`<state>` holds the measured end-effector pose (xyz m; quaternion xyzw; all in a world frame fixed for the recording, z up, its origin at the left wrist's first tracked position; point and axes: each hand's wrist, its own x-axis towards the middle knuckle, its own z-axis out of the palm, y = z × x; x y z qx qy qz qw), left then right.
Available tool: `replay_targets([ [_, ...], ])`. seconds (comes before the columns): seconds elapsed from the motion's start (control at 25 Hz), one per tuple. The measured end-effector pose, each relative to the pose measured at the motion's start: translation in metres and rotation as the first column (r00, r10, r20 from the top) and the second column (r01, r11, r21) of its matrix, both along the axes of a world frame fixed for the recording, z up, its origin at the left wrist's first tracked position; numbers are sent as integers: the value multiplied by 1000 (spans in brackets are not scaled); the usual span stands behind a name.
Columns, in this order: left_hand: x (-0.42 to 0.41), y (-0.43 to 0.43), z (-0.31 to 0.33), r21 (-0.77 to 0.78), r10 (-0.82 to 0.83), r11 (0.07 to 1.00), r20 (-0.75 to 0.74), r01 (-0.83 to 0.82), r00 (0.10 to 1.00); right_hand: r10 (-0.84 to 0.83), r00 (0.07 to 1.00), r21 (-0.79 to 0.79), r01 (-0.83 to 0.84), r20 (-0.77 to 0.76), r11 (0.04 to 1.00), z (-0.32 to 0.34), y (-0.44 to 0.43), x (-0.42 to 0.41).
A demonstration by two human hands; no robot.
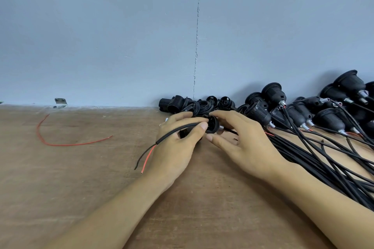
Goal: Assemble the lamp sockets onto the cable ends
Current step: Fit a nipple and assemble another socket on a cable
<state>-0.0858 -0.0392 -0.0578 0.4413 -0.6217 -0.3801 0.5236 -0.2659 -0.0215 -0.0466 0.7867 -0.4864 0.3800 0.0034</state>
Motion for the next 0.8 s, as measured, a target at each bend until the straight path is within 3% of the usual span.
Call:
replay_targets([
  [0.16, 0, -1, -2, -39, 54, 998, -126, -59, 991, -34, 999, -18, 34, 16, 999, -1, -2, -1],
  [0.36, 4, -7, 4, 58, 218, 976, -370, -212, 903, -124, 991, -18, 125, 42, 992, 3, -3, -12],
  [0.6, -4, 2, 1, -11, -1, 1000, -209, -1, 978, 3, 1000, -6, -3, 7, 1000, 3, -1, 1],
  [0.8, 3, -5, 0, 20, 104, 994, -301, -103, 948, -49, 999, -12, 49, 15, 999, 1, -4, -9],
])
